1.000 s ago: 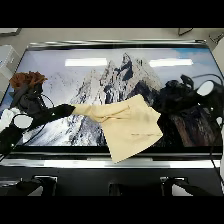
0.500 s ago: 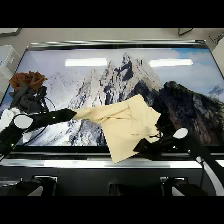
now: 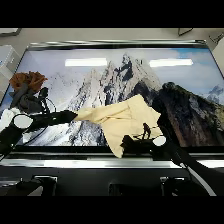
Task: Fold the clothes and pants, and hang the long-sleeved shirts on hangers.
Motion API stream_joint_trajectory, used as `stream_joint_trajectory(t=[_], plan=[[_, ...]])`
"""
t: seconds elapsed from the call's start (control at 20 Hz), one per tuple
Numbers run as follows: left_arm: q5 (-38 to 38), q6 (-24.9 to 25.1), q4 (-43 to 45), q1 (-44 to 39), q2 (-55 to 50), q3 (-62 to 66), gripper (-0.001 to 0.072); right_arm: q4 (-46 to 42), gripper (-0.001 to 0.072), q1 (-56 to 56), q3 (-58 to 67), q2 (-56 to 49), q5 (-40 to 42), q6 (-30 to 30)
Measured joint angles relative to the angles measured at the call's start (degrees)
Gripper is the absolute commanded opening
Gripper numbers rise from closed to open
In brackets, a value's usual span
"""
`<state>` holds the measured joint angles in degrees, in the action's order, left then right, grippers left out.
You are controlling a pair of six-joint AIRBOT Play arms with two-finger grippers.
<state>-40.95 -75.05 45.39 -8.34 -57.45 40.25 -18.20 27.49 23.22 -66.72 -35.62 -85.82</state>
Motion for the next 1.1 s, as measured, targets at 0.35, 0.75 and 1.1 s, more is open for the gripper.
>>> stream_joint_trajectory(t=[0.35, 0.75, 1.1], plan=[[-4.2, 1.7, 7.0, 0.4, 3.6, 13.2, 0.0026, -24.5, 0.0037, -14.9, 27.2, 5.0, -11.6, 2.2], [-4.7, -3.0, 12.2, 1.6, 13.2, 49.9, 0.0026, -42.9, 0.0039, -36.9, 72.3, 21.3, -18.7, 5.3], [3.5, -3.5, 12.4, 0.2, 16.9, 60.8, 0.0025, -44.8, 0.0039, -39.2, 78.8, 28.4, -15.5, 5.9]])
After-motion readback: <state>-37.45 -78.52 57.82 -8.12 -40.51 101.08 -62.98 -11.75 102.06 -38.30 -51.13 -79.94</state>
